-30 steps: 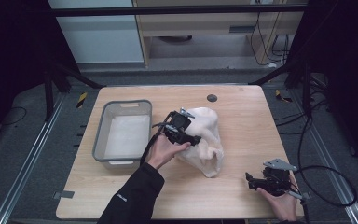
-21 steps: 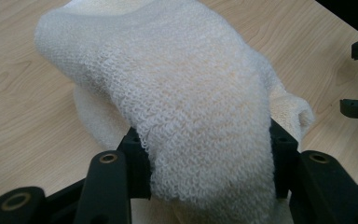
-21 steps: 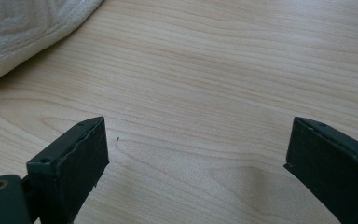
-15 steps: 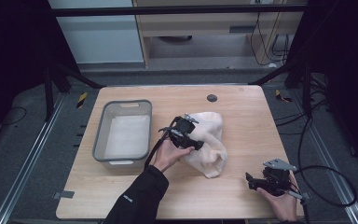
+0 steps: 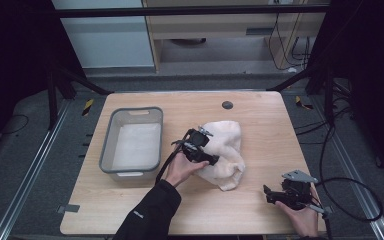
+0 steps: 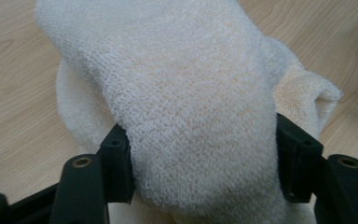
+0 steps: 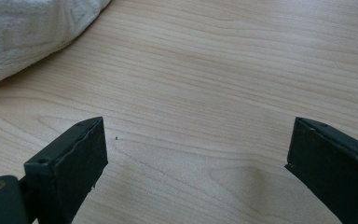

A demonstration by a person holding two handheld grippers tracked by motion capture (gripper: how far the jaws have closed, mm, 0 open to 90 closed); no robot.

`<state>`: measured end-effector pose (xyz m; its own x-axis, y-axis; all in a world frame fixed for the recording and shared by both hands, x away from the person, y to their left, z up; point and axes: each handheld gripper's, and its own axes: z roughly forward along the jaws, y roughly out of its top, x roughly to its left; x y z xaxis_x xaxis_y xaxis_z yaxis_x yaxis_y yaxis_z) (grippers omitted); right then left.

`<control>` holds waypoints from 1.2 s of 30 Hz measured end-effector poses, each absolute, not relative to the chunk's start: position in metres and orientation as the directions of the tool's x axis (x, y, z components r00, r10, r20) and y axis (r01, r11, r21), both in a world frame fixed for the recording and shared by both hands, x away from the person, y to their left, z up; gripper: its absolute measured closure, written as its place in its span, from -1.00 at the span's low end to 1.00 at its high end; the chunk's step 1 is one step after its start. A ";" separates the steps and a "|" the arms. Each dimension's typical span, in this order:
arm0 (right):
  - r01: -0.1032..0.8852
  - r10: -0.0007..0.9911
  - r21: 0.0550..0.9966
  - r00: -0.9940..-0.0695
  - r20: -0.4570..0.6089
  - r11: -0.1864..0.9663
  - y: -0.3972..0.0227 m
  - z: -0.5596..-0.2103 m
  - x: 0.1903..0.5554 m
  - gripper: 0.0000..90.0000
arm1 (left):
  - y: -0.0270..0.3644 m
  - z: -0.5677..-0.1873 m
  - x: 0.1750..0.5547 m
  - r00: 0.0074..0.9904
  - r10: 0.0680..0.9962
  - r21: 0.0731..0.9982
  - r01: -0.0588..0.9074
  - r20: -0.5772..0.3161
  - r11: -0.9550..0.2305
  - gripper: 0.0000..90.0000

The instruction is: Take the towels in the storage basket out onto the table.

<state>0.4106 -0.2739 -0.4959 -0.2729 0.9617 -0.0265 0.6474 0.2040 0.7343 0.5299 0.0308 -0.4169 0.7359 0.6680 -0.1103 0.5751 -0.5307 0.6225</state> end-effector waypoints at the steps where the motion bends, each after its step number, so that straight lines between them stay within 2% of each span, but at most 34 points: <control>1: 0.647 0.962 0.735 -0.272 -0.025 0.202 -0.274 -0.496 0.411 -0.89 | 0.031 -0.417 0.530 0.737 0.667 0.625 0.573 -0.112 -0.529 -0.28; 8: 0.647 0.962 0.734 -0.272 -0.027 0.204 -0.274 -0.496 0.411 -0.89 | 0.033 -0.416 0.528 0.747 0.656 0.634 0.562 -0.112 -0.531 -0.46; 14: 0.648 0.962 0.734 -0.272 -0.029 0.205 -0.274 -0.496 0.411 -0.90 | 0.039 -0.410 0.523 0.760 0.642 0.651 0.539 -0.102 -0.535 -0.53; 36: 0.648 0.962 0.734 -0.270 -0.030 0.204 -0.274 -0.496 0.410 -0.90 | 0.086 -0.382 0.492 0.769 0.635 0.729 0.478 -0.077 -0.490 -0.53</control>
